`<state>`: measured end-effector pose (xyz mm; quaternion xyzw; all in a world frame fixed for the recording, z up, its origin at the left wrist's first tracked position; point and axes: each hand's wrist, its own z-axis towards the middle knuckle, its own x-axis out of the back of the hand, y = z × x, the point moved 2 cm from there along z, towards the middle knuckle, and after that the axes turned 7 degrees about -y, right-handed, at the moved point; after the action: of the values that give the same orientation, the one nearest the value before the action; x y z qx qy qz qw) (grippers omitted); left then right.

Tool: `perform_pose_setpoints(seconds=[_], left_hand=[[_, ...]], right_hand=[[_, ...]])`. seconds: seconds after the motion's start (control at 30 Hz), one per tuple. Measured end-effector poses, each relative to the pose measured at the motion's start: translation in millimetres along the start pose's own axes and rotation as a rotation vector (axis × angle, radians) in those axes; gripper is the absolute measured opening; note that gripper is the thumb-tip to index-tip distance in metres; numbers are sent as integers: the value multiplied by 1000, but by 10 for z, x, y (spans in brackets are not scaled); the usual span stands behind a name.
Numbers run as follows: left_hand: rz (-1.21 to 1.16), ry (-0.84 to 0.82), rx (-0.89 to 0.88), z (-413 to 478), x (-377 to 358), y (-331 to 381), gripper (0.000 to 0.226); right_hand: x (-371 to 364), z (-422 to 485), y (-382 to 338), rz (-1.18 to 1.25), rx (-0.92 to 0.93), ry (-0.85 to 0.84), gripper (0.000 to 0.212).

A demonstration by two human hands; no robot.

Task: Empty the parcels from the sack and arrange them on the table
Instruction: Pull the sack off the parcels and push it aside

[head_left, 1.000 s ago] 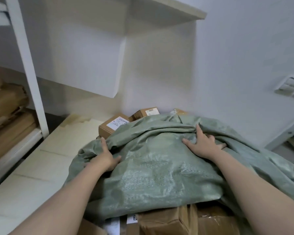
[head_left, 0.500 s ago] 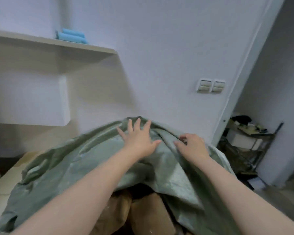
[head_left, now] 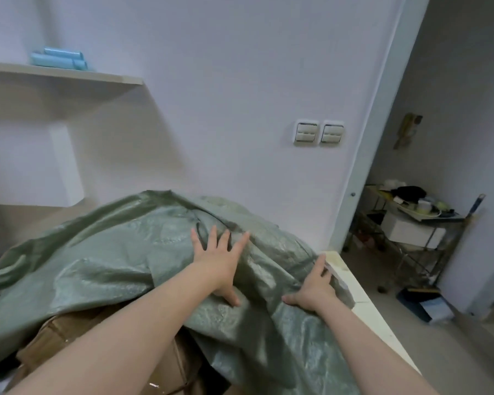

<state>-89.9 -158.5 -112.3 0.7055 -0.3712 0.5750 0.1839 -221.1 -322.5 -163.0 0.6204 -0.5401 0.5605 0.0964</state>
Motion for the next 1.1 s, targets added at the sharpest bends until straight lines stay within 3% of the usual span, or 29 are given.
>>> perform_pose_setpoints(seconds=[0.1, 0.17, 0.23, 0.3, 0.33, 0.47, 0.53, 0.6, 0.67, 0.73, 0.83, 0.9, 1.0, 1.1], left_hand=[[-21, 36, 60, 42, -13, -41, 141], [-63, 112, 98, 106, 14, -79, 131], [-31, 184, 93, 202, 106, -123, 102], [87, 239, 59, 316, 295, -167, 55], [99, 275, 65, 377, 412, -190, 40], [-250, 528, 157, 667, 831, -284, 29], [-395, 486, 118, 814, 855, -264, 33], [-331, 305, 77, 958, 717, -193, 52], [-272, 200, 87, 1124, 516, -245, 64], [-322, 88, 115, 1287, 253, -416, 67], [-322, -115, 122, 1415, -49, -603, 66], [-297, -149, 101, 1445, -70, -633, 66], [-361, -97, 86, 1391, 20, -627, 68], [-434, 98, 102, 1199, 77, -667, 66]], right_hand=[[16, 225, 79, 103, 45, -10, 132], [5, 338, 73, 151, 112, -131, 101], [64, 402, -1, -109, 134, -267, 56], [287, 564, -157, -390, 89, -144, 37], [453, 665, -256, -397, 69, -28, 34], [1112, 1021, -719, -235, 170, 481, 27], [1168, 1183, -952, -227, 241, 571, 29], [1000, 1417, -1085, -253, 228, 468, 50], [660, 1709, -1035, -324, 109, 246, 63], [296, 1964, -803, -385, 38, 53, 52], [-185, 2127, -431, -427, 94, -214, 50], [-371, 2099, -335, -381, 114, -319, 44], [-282, 2011, -352, -173, 26, -133, 52], [77, 1678, -530, -71, 39, 76, 69]])
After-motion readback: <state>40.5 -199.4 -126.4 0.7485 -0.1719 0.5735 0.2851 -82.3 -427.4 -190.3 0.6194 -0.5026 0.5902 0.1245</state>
